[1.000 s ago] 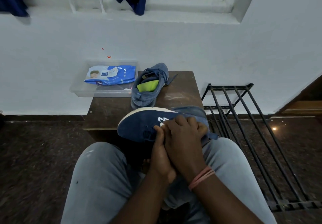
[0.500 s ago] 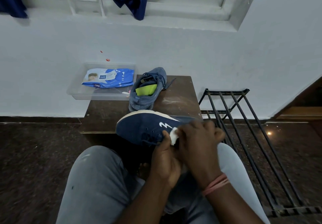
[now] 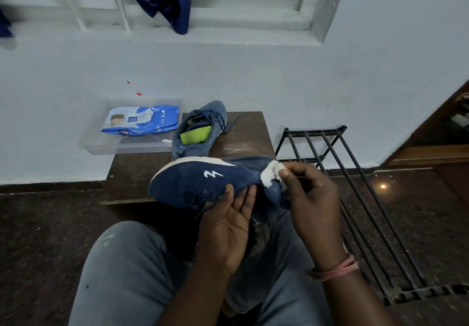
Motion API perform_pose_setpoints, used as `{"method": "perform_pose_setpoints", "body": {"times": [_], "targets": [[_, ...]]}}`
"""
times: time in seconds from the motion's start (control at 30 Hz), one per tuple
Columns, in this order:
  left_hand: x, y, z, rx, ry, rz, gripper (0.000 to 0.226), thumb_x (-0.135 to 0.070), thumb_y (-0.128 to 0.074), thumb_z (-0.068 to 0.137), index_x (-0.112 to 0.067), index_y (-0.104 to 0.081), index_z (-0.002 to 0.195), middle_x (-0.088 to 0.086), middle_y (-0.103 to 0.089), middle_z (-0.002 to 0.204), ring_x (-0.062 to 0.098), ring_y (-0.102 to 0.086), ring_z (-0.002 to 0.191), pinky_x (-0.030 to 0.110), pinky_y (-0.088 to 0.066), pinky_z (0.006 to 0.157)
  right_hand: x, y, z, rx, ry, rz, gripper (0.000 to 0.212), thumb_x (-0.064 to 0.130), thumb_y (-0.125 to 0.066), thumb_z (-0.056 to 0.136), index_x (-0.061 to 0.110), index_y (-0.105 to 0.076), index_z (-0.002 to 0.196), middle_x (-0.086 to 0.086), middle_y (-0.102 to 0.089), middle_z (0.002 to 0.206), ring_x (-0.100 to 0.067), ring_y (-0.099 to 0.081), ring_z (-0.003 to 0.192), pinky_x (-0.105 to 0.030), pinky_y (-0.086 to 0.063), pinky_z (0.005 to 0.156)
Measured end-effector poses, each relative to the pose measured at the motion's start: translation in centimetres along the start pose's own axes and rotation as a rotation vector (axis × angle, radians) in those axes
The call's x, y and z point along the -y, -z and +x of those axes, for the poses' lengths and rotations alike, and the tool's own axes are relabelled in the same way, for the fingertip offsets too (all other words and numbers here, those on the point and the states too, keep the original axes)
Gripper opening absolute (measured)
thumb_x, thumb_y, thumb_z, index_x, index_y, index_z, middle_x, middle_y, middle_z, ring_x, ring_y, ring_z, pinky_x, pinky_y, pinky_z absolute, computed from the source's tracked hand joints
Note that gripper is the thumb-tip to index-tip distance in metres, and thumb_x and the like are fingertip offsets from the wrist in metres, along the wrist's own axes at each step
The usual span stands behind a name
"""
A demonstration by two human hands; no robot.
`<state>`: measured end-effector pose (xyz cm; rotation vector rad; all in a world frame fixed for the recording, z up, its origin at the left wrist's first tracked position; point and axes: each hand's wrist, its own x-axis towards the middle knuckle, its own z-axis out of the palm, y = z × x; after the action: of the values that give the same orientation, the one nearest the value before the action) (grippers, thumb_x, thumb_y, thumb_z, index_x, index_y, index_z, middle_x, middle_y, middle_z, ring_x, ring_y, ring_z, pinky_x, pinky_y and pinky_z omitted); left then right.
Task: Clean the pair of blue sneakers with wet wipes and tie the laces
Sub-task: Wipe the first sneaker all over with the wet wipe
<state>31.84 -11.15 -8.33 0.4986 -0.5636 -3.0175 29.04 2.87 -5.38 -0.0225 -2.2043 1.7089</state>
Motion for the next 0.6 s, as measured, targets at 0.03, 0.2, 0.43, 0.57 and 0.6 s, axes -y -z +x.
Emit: {"method": "perform_pose_setpoints", "body": {"times": [0.03, 0.2, 0.43, 0.57, 0.6], "targets": [[-0.1, 0.0, 0.3, -0.003, 0.002, 0.002, 0.038, -0.004, -0.054, 0.095, -0.007, -0.058, 0.132, 0.018, -0.066, 0.133, 0.031, -0.064, 0.124, 0.044, -0.057, 0.098, -0.3, -0.3, -0.2, 0.001, 0.002, 0.004, 0.013, 0.010, -0.069, 0.093, 0.021, -0.075, 0.095, 0.004, -0.075, 0.095, -0.015, -0.071, 0.093, -0.046, -0.058, 0.085], [0.7, 0.2, 1.6, -0.029, -0.016, 0.098, 0.035, 0.002, -0.053, 0.098, 0.001, -0.057, 0.132, 0.025, -0.064, 0.132, 0.036, -0.061, 0.127, 0.045, -0.051, 0.105, -2.2, -1.4, -1.1, 0.037, -0.036, -0.039, 0.016, 0.011, -0.065, 0.096, 0.026, -0.072, 0.095, 0.008, -0.072, 0.096, -0.012, -0.068, 0.096, -0.047, -0.055, 0.089], [1.3, -0.2, 1.8, -0.092, -0.087, 0.297, 0.020, -0.001, -0.065, 0.094, 0.004, -0.068, 0.113, 0.018, -0.074, 0.112, 0.029, -0.070, 0.111, 0.033, -0.059, 0.089, -2.4, -1.8, -1.2, -0.019, -0.055, -0.043, 0.014, 0.015, -0.064, 0.097, 0.028, -0.070, 0.096, 0.012, -0.072, 0.094, -0.008, -0.067, 0.094, -0.041, -0.055, 0.087], [2.4, -1.2, 1.0, -0.043, -0.069, 0.417, 0.033, -0.018, -0.066, 0.095, -0.002, -0.067, 0.124, 0.014, -0.074, 0.118, 0.025, -0.071, 0.113, 0.032, -0.058, 0.093, -2.3, -1.6, -1.2, 0.047, 0.013, -0.171, 0.009, 0.021, -0.063, 0.097, 0.028, -0.069, 0.099, 0.010, -0.070, 0.096, -0.008, -0.066, 0.095, -0.040, -0.055, 0.085], [2.6, -1.3, 1.0, -0.041, -0.070, 0.409, 0.034, -0.019, -0.065, 0.096, -0.003, -0.065, 0.126, 0.014, -0.074, 0.120, 0.026, -0.070, 0.114, 0.033, -0.058, 0.094, -2.3, -1.4, -1.1, 0.078, 0.048, -0.221, 0.009, 0.021, -0.063, 0.097, 0.027, -0.069, 0.099, 0.010, -0.068, 0.097, -0.007, -0.065, 0.095, -0.039, -0.054, 0.085]]}}
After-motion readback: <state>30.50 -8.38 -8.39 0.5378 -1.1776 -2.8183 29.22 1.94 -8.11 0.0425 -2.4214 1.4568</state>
